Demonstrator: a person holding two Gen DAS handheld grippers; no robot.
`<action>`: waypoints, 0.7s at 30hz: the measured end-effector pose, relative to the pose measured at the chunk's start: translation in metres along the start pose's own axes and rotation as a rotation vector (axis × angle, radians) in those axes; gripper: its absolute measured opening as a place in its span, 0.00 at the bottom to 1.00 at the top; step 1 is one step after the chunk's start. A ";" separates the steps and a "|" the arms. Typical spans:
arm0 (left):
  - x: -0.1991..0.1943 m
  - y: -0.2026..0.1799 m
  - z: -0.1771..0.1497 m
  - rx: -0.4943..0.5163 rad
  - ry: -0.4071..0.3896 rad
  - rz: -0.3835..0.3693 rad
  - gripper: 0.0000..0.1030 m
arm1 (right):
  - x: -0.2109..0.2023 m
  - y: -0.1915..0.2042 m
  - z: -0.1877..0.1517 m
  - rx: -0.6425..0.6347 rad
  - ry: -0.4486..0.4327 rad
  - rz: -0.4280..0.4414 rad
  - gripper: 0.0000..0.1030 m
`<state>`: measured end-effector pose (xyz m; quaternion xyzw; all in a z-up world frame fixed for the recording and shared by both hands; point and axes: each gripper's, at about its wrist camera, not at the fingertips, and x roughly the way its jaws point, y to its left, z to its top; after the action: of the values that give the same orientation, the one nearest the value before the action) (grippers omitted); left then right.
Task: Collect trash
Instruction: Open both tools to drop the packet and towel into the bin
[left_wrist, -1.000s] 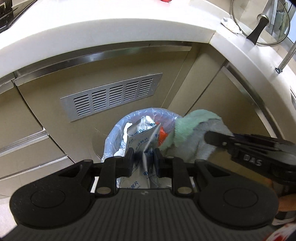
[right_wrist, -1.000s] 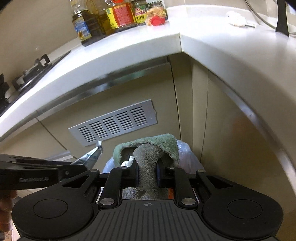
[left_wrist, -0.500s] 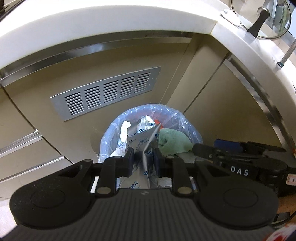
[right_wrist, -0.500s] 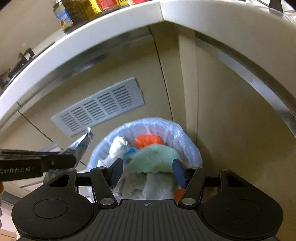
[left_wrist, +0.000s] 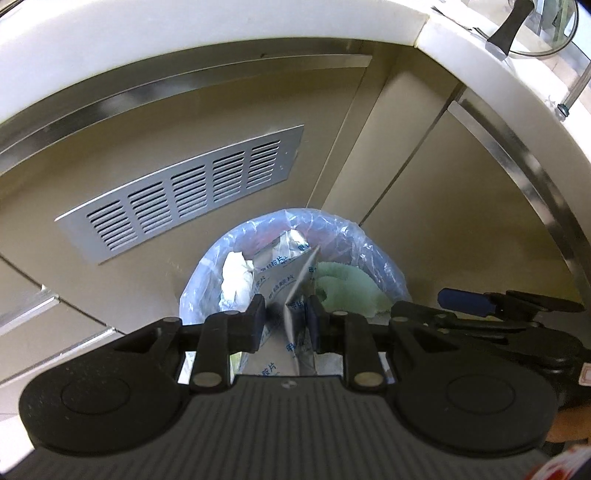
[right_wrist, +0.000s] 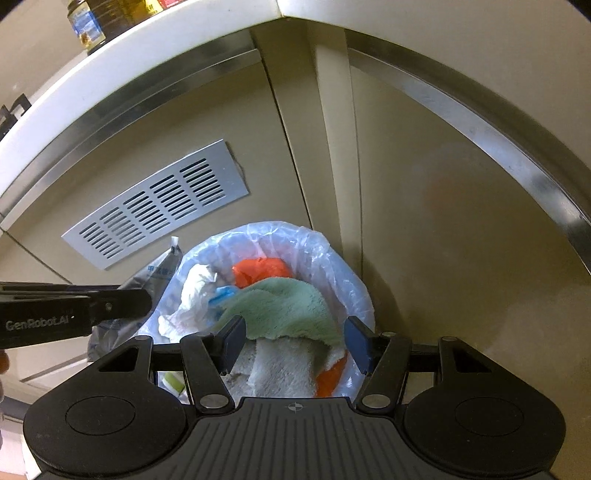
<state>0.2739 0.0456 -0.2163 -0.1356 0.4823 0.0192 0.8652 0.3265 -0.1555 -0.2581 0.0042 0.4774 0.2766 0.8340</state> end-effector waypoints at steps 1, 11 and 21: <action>0.002 0.000 0.002 0.005 -0.003 0.004 0.22 | 0.000 0.000 0.001 0.002 -0.001 0.000 0.58; 0.011 0.002 0.007 0.042 0.005 0.007 0.35 | 0.003 0.004 0.003 0.001 0.003 0.011 0.58; 0.002 0.006 -0.002 0.013 0.019 0.018 0.35 | 0.000 0.012 0.004 -0.022 0.016 0.034 0.58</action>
<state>0.2721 0.0512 -0.2201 -0.1258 0.4918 0.0228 0.8613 0.3240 -0.1442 -0.2526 0.0010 0.4807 0.2960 0.8254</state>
